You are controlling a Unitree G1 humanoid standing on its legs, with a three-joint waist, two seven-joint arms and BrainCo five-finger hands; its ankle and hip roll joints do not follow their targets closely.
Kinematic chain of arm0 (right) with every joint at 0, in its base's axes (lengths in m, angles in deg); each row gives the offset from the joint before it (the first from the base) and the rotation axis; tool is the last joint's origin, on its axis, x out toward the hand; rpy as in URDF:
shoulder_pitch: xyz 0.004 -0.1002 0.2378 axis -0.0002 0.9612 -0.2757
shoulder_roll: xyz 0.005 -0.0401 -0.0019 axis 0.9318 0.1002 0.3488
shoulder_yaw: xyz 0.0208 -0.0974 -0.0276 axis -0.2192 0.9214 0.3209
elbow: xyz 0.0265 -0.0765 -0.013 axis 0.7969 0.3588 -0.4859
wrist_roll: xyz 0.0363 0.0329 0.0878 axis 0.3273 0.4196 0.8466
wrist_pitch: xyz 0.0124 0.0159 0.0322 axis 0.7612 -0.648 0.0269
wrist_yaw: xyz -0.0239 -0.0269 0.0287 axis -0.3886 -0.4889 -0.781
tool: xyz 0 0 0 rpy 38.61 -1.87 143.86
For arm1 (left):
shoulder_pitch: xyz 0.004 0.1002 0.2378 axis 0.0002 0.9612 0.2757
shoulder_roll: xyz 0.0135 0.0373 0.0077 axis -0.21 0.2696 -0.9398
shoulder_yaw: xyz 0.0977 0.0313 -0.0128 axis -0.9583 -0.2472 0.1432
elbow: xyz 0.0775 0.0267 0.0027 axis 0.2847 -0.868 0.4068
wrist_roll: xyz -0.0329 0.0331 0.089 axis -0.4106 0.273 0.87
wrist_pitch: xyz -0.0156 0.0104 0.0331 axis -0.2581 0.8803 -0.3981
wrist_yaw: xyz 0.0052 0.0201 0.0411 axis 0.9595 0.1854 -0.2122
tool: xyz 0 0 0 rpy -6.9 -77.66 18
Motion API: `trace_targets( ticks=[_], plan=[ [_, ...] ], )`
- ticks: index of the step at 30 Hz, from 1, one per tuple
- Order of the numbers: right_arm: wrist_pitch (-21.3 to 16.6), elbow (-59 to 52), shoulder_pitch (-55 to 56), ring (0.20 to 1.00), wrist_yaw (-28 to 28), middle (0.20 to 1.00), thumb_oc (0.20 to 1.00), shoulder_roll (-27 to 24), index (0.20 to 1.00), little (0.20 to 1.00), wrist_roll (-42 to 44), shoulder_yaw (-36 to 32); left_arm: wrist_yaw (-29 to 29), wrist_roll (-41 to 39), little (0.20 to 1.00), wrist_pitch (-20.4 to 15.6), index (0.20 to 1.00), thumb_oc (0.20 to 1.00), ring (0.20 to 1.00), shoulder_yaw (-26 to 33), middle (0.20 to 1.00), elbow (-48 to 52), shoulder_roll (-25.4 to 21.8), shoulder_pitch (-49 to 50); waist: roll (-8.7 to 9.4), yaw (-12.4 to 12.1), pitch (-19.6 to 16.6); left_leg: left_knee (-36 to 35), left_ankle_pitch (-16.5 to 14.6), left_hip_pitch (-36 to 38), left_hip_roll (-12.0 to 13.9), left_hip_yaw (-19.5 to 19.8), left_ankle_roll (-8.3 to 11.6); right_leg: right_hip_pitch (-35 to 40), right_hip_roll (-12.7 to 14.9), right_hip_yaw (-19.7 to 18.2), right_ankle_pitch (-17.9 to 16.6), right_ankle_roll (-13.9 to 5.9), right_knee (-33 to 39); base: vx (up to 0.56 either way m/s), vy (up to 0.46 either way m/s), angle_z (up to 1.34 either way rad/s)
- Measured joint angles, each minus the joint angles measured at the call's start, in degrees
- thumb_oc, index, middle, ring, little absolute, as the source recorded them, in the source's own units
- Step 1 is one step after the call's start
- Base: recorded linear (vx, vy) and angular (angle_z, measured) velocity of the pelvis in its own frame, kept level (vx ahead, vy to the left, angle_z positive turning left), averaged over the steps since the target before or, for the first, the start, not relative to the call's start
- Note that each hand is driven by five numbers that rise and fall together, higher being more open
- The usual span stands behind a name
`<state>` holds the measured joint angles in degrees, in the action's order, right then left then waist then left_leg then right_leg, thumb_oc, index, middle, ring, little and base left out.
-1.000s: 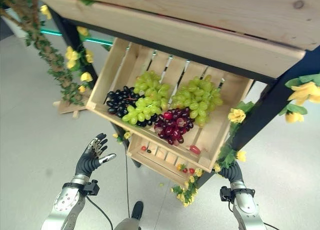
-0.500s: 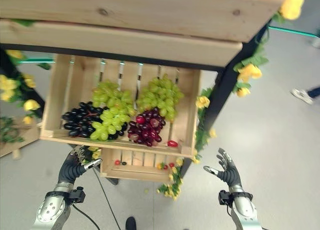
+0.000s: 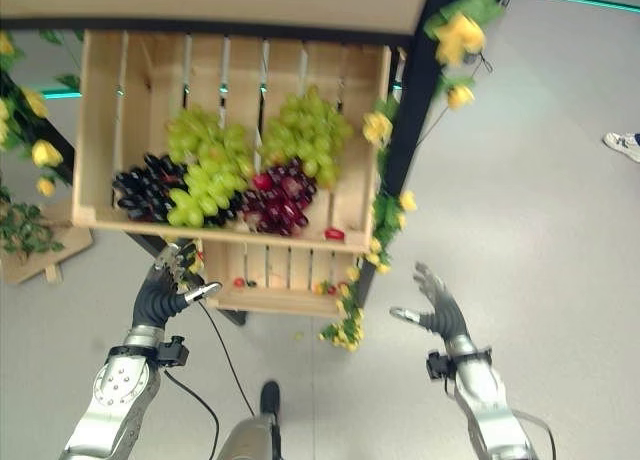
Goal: Pick up the fruits from the basket on one side to the basket on the other side
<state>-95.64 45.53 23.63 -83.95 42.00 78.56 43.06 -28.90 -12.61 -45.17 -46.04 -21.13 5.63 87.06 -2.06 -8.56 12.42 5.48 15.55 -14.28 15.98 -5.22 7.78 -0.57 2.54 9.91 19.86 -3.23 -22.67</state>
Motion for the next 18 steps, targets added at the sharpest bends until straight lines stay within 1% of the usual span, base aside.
trace_targets(
  ticks=[1,2,3,4,5,6,7,8,9,10,11,12,13,14,15,16,17,18],
  plan=[
    [0.0,0.6,0.9,1.0,0.1,1.0,1.0,-0.2,1.0,1.0,0.0,-0.7,0.0,0.0,1.0,0.0,1.0,1.0,1.0,-0.3,1.0,-0.3,0.1,0.6,-0.33,0.5,0.1,-0.3,1.5,-0.1,0.7,1.2,-0.06,0.0,-1.6,1.4,1.2,1.16,-1.8,-0.45,-0.471,0.86],
    [0.0,1.9,2.1,1.0,0.6,1.0,1.0,-1.5,1.0,1.0,0.0,-0.6,-0.2,0.0,1.0,0.1,1.0,1.0,1.0,-0.7,1.0,-0.6,-0.1,0.9,-0.57,1.4,0.3,-0.2,5.1,-1.7,1.1,2.6,-0.91,-0.9,-4.3,1.1,2.8,3.87,-5.3,-0.35,-0.308,1.12],
    [0.1,2.7,3.1,1.0,0.7,1.0,1.0,-2.2,1.0,1.0,0.0,-0.7,-0.2,0.0,1.0,0.2,1.0,1.0,1.0,-1.2,1.0,-0.6,-0.1,1.1,-0.71,1.8,0.5,-1.7,8.2,-2.0,1.3,3.2,-0.56,-0.9,-4.9,0.9,3.6,5.13,-6.3,-0.34,-0.252,1.25],
    [0.2,3.3,4.1,1.0,1.1,1.0,1.0,-2.3,1.0,1.0,0.0,-0.7,-0.3,0.0,1.0,0.1,1.0,1.0,1.0,-1.6,1.0,-0.6,-0.2,1.4,-0.61,1.9,0.6,-3.9,11.2,-1.7,1.6,2.7,-3.73,-1.1,-5.1,2.5,4.2,6.79,-7.1,-0.25,-0.149,0.71],
    [0.3,4.2,4.8,1.0,1.3,1.0,1.0,-0.7,1.0,1.0,0.0,-0.1,-0.3,0.0,1.0,0.2,1.0,1.0,1.0,-1.8,1.0,-1.4,-1.4,3.4,1.43,0.9,0.9,-3.7,7.0,-0.1,-0.2,-0.1,-2.06,-1.7,-4.0,3.2,3.6,8.91,-7.5,-0.4,-0.231,0.33],
    [0.4,4.2,4.9,1.0,1.3,1.0,1.0,0.3,1.0,1.0,0.0,-0.1,-0.2,0.1,1.0,0.4,1.0,1.0,1.0,-1.7,1.0,-2.1,-2.3,3.9,3.07,0.1,0.7,-2.8,3.2,0.6,-1.7,-1.4,-1.29,-2.2,-3.5,3.4,2.5,9.96,-6.5,-0.46,-0.245,0.05],
    [0.4,4.1,4.8,1.0,1.2,1.0,1.0,0.8,1.0,1.0,0.0,-0.2,-0.2,0.1,1.0,0.4,1.0,1.0,1.0,-0.9,1.0,-2.4,-2.9,4.0,4.63,-0.6,0.5,2.1,-2.5,1.5,-4.3,-1.9,-0.74,-2.4,-2.5,5.0,-1.9,10.08,-1.9,-0.49,-0.247,-0.03],
    [0.4,3.8,4.5,1.0,1.2,1.0,1.0,1.1,1.0,1.0,0.0,-0.3,-0.2,0.1,1.0,0.4,1.0,1.0,1.0,-0.2,1.0,-2.4,-2.7,4.1,5.02,-0.5,0.3,5.6,-4.9,1.7,-5.2,-1.8,0.03,-1.7,-2.5,6.6,-4.3,9.88,1.9,-0.41,-0.192,0.19],
    [0.3,3.2,4.2,1.0,1.3,1.0,1.0,1.5,1.0,1.0,0.1,-0.6,-0.1,0.1,1.0,0.4,1.0,1.0,1.0,0.5,1.0,-2.7,-2.9,2.9,5.93,0.0,0.3,11.7,-9.5,1.9,-6.9,-1.1,-1.07,-0.9,-2.1,9.6,-8.4,10.4,7.7,-0.32,-0.167,0.41],
    [0.3,2.9,4.4,1.0,1.2,1.0,1.0,1.8,1.0,1.0,0.1,-1.2,0.2,0.1,1.0,0.4,1.0,1.0,1.0,0.7,1.0,-2.9,-2.9,1.8,6.3,0.6,0.5,15.3,-11.8,1.8,-7.6,-0.8,-0.6,-0.4,-1.6,12.0,-9.9,10.73,10.2,-0.24,-0.104,0.8],
    [0.4,2.9,4.5,1.0,1.2,1.0,1.0,2.2,1.0,1.0,0.1,-1.7,0.3,0.1,1.0,0.4,1.0,1.0,1.0,0.7,1.0,-2.7,-2.7,0.3,7.0,2.2,0.6,17.5,-13.7,2.5,-8.4,-0.6,-0.12,-0.1,-1.1,14.0,-12.1,10.96,12.9,-0.2,-0.09,0.95],
    [0.5,3.0,4.3,1.0,1.1,1.0,1.0,2.3,1.0,1.0,0.1,-1.8,0.7,0.1,1.0,0.3,1.0,1.0,1.0,0.7,1.0,-2.6,-2.4,-1.2,7.52,3.7,1.1,22.5,-16.1,3.3,-8.9,0.5,1.02,0.3,-0.8,15.0,-13.3,10.93,14.9,-0.13,-0.014,0.9],
    [0.6,3.0,4.3,1.0,1.1,1.0,1.0,2.6,1.0,1.0,0.2,-1.9,0.9,0.1,1.0,0.4,1.0,1.0,1.0,0.7,1.0,-2.4,-2.2,-1.6,7.58,4.1,1.1,24.0,-16.8,4.8,-9.3,1.0,1.82,0.6,-0.6,16.3,-13.9,10.78,16.5,-0.08,0.022,0.68],
    [0.6,2.9,4.4,1.0,1.1,1.0,1.0,3.1,1.0,1.0,0.3,-1.9,1.1,0.1,1.0,0.3,1.0,1.0,1.0,0.7,1.0,-2.1,-1.8,-1.8,7.63,4.9,1.0,24.5,-17.3,5.6,-9.4,2.4,2.17,0.6,-0.8,16.1,-14.4,9.62,17.5,-0.08,0.099,0.38],
    [0.6,2.9,4.7,1.0,1.0,1.0,1.0,4.0,1.0,1.0,0.4,-1.9,1.7,0.1,1.0,0.3,1.0,1.0,1.0,0.7,1.0,-1.0,-1.7,-1.5,7.61,5.4,0.8,22.6,-19.3,9.0,-9.5,2.5,1.61,0.8,-1.2,16.2,-15.8,7.61,19.5,-0.06,0.081,0.18],
    [0.7,2.9,4.8,1.0,0.9,1.0,1.0,4.7,1.0,1.0,0.5,-1.9,1.8,0.1,1.0,0.3,1.0,1.0,1.0,0.9,1.0,-0.4,-1.7,-1.2,7.65,5.5,0.7,20.7,-20.5,11.0,-9.6,2.6,1.49,0.8,-1.3,16.5,-16.8,6.27,20.8,-0.05,0.094,0.18],
    [0.8,2.9,4.9,1.0,0.7,1.0,1.0,5.6,1.0,1.0,0.6,-1.9,1.9,0.1,1.0,0.3,1.0,1.0,1.0,1.4,1.0,-0.1,-1.5,-0.7,7.43,6.3,-0.2,15.1,-20.9,13.2,-10.0,2.3,0.93,0.6,-1.4,16.9,-17.5,4.37,22.2,-0.09,0.127,0.44],
    [0.8,2.9,5.2,1.0,0.7,1.0,1.0,5.8,1.0,1.0,0.7,-2.1,1.9,0.1,1.0,0.3,1.0,1.0,1.0,1.4,1.0,0.0,-1.4,-1.1,6.92,7.8,-0.9,8.8,-20.7,15.6,-9.9,2.1,0.55,-0.3,-1.6,17.4,-18.1,3.52,22.9,-0.09,0.128,0.63]
  ],
)
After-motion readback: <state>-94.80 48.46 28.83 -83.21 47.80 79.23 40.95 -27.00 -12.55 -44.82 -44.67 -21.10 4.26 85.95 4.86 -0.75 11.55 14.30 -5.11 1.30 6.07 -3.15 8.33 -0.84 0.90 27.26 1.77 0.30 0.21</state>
